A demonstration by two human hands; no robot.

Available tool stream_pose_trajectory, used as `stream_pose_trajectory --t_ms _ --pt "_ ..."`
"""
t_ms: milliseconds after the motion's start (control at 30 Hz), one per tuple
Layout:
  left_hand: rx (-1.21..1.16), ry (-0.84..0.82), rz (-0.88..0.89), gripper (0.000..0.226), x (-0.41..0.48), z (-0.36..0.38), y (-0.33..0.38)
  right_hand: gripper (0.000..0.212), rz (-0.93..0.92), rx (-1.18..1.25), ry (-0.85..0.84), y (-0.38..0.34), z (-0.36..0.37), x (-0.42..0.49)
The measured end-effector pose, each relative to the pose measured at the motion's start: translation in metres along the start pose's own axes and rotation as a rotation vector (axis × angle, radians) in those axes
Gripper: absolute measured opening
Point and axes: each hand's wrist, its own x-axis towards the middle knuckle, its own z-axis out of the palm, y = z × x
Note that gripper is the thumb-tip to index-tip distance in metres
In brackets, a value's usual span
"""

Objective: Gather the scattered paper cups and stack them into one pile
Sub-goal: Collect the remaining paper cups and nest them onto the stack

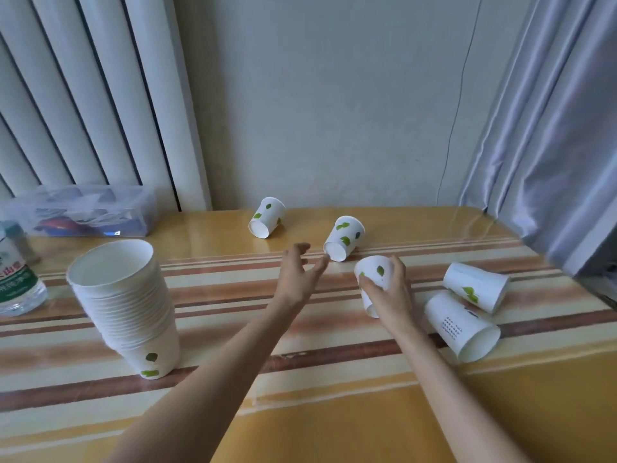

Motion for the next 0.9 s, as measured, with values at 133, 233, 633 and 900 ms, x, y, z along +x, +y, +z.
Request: stream_pose_trajectory --t_ms 133,233,633,900 --pt "0.018 -0.035 -0.039 0.077 0.046 0.030 0.004 0.068 -0.049 0.192 0.126 0.021 0.000 -0.001" --pt "0.137 -0.044 -0.102 0.095 0.076 0.053 0.003 0.069 -0.040 0.223 0.137 0.025 0.001 0.001" --pt "-0.115 -0.005 -0.028 0.091 0.043 0.018 0.003 0.067 -0.096 0.242 0.135 0.006 -0.002 -0.014" --pt "-0.063 0.030 0.241 0.102 -0.065 -0.089 0.046 0.073 -0.270 0.582 -0.076 -0.086 0.019 -0.071"
